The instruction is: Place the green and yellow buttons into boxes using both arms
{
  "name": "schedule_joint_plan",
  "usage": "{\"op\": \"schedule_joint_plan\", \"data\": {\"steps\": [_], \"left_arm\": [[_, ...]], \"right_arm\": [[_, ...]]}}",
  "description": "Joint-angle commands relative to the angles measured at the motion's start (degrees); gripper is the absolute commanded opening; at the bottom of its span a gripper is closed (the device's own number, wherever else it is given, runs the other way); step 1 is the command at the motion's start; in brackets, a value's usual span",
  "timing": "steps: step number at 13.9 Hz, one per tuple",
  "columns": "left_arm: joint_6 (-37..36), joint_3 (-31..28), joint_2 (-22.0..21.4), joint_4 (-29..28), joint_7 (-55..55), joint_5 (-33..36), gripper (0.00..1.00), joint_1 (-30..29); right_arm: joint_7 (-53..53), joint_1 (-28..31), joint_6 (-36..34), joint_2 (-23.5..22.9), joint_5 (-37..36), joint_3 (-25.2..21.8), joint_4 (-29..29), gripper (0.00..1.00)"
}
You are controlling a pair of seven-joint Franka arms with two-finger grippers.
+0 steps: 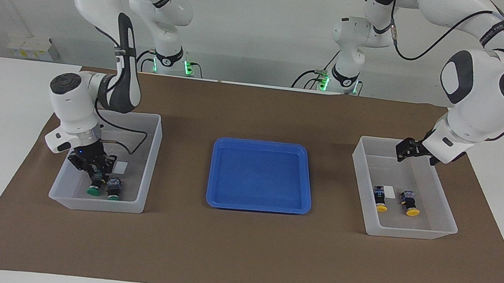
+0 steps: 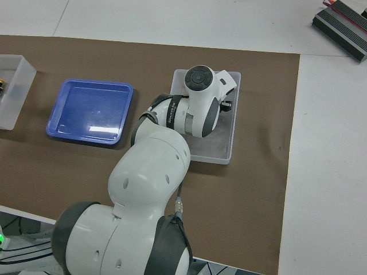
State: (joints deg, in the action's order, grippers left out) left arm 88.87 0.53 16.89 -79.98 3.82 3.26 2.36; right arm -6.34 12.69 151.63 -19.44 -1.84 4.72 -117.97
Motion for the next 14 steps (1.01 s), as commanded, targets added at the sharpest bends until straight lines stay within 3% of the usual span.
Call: {"op": "schedule_joint_plan", "data": {"steps": [1,2,3,5,8,11,14], "left_arm": [[-0.81,-0.35,-0.45,1.75,-0.56,-0.53,0.97,0.28],[-0.2,-0.35,-0.45,1.84,-0.65,-0.62,0.97,0.19],[1.12,-0.44,-0.45,1.84,-0.65,-0.53,0.97,0.19],[4.54,-0.35,-1.59,1.58,-0.65,-0.62,0.98,0.02],[6.05,-0.7,-1.95,1.58,-0.57,-0.36,1.0,-0.51],[6.67,-0.97,-3.35,1.14,-0.39,-0.18,1.0,-0.78],[5.96,-0.88,-4.75,0.09,-0.13,-0.27,1.0,-0.69]], "right_arm": [[-0.96,0.67,0.51,-0.69,-0.98,0.81,0.9,0.14],[-0.87,0.58,0.34,-0.69,-0.97,0.81,1.25,0.68],[-0.52,0.49,-0.28,-0.52,-0.8,0.9,1.6,1.0],[-0.43,0.4,-2.03,1.15,-0.45,0.99,2.04,1.0],[1.23,-0.38,-11.93,7.72,0.08,1.43,3.0,1.0],[12.27,-4.33,-22.4,13.44,0.08,1.34,5.28,1.0],[16.7,-7.58,-30.93,17.4,0.08,1.43,9.93,1.0]]}}
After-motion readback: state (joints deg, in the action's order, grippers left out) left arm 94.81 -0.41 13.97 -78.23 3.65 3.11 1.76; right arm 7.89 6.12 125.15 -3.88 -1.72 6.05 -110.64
